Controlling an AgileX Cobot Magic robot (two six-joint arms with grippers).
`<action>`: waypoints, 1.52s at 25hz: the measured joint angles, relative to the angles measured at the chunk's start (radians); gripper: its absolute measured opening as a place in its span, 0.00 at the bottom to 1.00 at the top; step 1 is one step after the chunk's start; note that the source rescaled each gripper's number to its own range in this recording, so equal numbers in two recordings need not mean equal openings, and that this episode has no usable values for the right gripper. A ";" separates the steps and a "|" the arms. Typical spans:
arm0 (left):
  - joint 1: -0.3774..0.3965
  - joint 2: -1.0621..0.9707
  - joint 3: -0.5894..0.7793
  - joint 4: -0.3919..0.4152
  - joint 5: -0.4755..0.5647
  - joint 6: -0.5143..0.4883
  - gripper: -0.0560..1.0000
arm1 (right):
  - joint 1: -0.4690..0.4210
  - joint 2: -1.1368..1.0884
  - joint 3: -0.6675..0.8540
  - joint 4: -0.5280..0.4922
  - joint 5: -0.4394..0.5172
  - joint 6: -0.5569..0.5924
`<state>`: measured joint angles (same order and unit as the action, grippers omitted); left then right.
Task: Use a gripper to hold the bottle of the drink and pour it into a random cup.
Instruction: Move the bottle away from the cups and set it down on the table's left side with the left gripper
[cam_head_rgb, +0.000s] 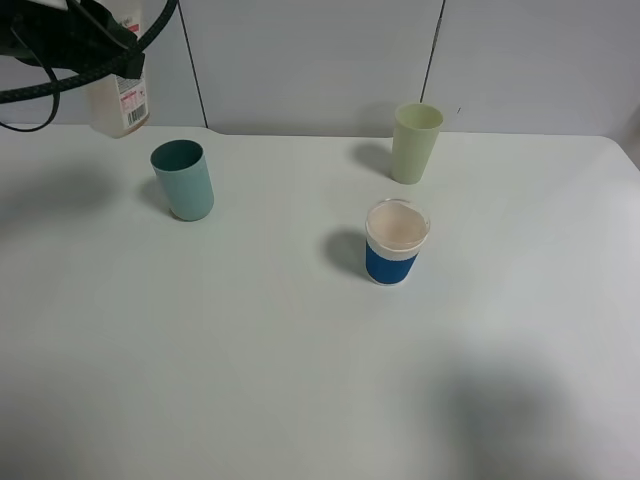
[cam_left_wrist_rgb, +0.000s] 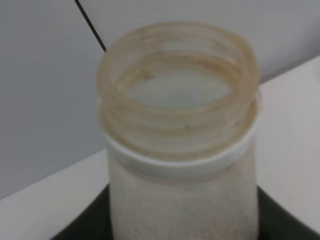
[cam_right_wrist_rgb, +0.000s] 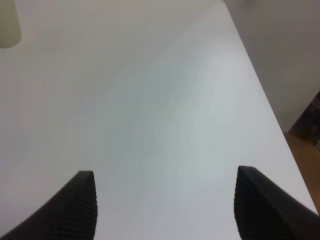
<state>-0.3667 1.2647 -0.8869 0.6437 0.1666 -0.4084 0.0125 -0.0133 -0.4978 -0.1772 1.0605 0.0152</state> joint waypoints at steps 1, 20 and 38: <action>0.003 0.000 0.000 -0.056 -0.004 0.067 0.05 | 0.000 0.000 0.000 0.000 0.000 0.000; 0.006 -0.100 0.485 -0.516 -0.502 0.511 0.05 | 0.000 0.000 0.000 0.000 0.000 0.000; 0.006 -0.100 0.758 -0.399 -0.770 0.449 0.05 | 0.000 0.000 0.000 0.000 0.000 0.000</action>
<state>-0.3608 1.1651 -0.1293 0.2451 -0.6033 0.0403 0.0125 -0.0133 -0.4978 -0.1772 1.0605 0.0152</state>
